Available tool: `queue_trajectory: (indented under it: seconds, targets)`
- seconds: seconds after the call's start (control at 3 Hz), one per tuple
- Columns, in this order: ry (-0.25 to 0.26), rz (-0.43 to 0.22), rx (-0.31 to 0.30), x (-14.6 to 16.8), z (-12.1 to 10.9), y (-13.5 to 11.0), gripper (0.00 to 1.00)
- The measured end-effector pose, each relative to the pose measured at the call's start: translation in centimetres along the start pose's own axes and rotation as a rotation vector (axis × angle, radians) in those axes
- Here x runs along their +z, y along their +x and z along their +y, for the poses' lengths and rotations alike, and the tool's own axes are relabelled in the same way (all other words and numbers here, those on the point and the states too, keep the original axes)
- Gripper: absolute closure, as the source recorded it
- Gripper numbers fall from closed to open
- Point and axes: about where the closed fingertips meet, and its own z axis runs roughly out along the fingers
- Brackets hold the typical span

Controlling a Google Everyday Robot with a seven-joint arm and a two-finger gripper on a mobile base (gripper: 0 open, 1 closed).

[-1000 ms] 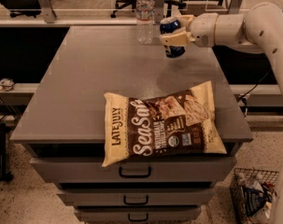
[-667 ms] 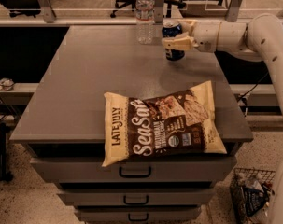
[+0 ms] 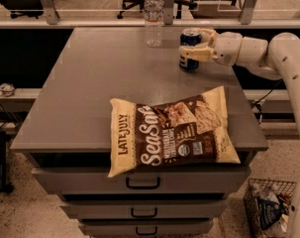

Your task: Place pepsi can upright

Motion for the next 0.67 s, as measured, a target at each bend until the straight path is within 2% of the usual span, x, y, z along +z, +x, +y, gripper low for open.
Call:
queue_trajectory:
  seconds: [0.33,0.67]
  targets:
    - [-0.001,-0.030,0.027,-0.84,0.01,0.47,0.35]
    - [-0.018,-0.033,0.030,-0.93,0.19,0.23,0.05]
